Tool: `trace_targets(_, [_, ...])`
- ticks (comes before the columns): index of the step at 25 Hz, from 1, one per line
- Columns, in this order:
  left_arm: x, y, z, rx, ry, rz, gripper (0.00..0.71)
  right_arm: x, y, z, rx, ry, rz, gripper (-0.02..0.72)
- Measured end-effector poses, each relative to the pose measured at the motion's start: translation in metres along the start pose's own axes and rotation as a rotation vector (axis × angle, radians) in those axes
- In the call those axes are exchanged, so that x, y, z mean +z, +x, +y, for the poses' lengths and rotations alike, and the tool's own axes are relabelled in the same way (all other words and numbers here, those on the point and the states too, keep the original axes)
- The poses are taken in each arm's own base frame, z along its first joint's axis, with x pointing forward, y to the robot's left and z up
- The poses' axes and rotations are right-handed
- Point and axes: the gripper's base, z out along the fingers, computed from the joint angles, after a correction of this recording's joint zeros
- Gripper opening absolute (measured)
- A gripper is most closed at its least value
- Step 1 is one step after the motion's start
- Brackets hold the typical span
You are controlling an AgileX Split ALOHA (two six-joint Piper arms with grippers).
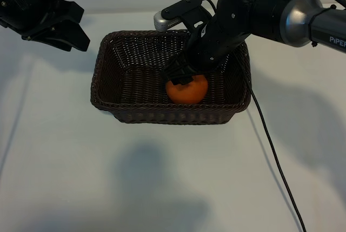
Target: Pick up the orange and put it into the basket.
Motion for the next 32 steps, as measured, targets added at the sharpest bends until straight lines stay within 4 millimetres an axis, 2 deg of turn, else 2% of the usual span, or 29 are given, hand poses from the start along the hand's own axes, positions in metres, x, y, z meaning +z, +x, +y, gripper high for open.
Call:
trace_targets(3, [0.000,0.000,0.000,0.002,0.000,0.000,0.398,-0.001,0.001,0.000,0.000,-0.002,0.010,0.552])
trace_targets(6, [0.000,0.000,0.000,0.002,0.000,0.000,0.398,-0.012,0.000,0.003,-0.004,-0.008,0.012,0.548])
trace_targets(15, [0.000,0.000,0.000,0.005,0.000,0.000,0.398,-0.089,-0.005,0.015,-0.047,-0.022,-0.024,0.547])
trace_targets(25, [0.000,0.000,0.000,0.006,0.000,0.000,0.398,-0.153,0.011,0.023,-0.106,-0.006,0.045,0.547])
trace_targets(28, [0.000,0.000,0.000,0.006,0.000,0.000,0.398,-0.165,0.014,0.025,-0.112,-0.006,0.045,0.544])
trace_targets(32, [0.000,0.000,0.000,0.007,0.000,0.000,0.398,-0.169,0.015,0.025,-0.114,-0.008,0.050,0.533])
